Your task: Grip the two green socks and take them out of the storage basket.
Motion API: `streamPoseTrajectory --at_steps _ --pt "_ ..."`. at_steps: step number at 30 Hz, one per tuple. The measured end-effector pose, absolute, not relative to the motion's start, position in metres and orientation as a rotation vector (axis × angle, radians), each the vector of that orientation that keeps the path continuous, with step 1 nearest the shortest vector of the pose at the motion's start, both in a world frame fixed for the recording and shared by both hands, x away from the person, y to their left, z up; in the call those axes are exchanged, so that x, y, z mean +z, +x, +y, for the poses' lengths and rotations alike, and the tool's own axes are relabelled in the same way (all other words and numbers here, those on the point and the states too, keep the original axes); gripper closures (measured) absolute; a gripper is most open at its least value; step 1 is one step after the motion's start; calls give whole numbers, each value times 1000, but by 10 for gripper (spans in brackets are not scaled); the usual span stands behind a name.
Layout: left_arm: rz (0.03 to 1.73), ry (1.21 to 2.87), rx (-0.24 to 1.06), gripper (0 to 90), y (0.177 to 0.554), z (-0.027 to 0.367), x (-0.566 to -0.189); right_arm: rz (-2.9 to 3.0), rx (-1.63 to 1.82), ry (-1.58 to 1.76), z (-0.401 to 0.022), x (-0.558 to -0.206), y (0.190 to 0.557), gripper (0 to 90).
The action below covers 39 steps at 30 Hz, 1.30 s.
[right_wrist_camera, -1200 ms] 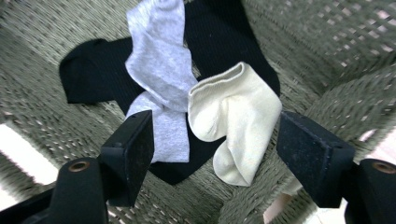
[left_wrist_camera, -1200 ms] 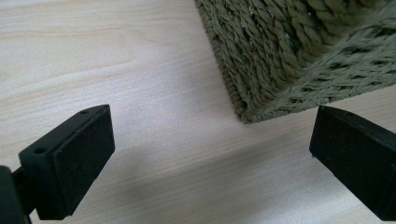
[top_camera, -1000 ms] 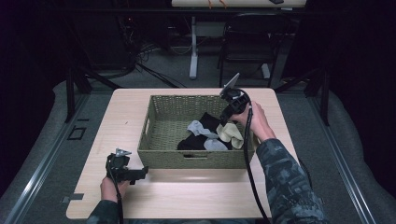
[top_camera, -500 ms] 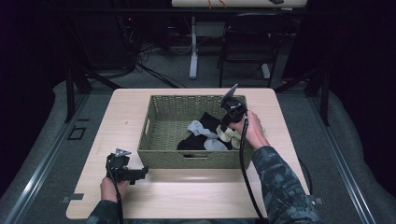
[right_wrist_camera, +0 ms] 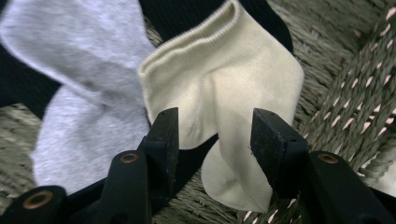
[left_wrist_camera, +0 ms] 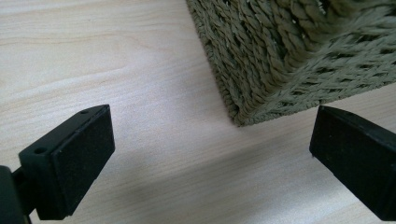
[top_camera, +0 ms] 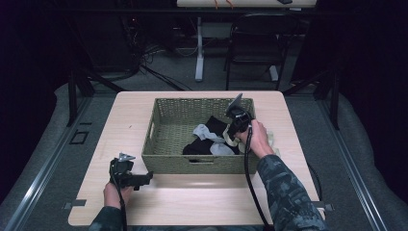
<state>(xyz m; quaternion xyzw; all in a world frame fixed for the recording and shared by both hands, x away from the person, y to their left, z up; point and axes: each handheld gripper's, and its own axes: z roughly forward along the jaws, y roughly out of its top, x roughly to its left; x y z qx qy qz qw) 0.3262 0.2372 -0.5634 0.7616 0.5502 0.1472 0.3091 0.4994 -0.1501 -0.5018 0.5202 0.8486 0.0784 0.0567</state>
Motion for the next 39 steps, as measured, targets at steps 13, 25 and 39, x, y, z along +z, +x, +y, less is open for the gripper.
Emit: streamPoseTrajectory --at_steps 13,25,39 --pt "1450 2013 391 0 326 237 -563 2570 39 1554 -144 -509 501 863" --pt "1451 2011 390 0 326 237 -563 2625 141 1555 -149 -478 504 881" --pt "1451 2011 385 0 327 237 -563 2708 232 1488 -142 -427 504 880"
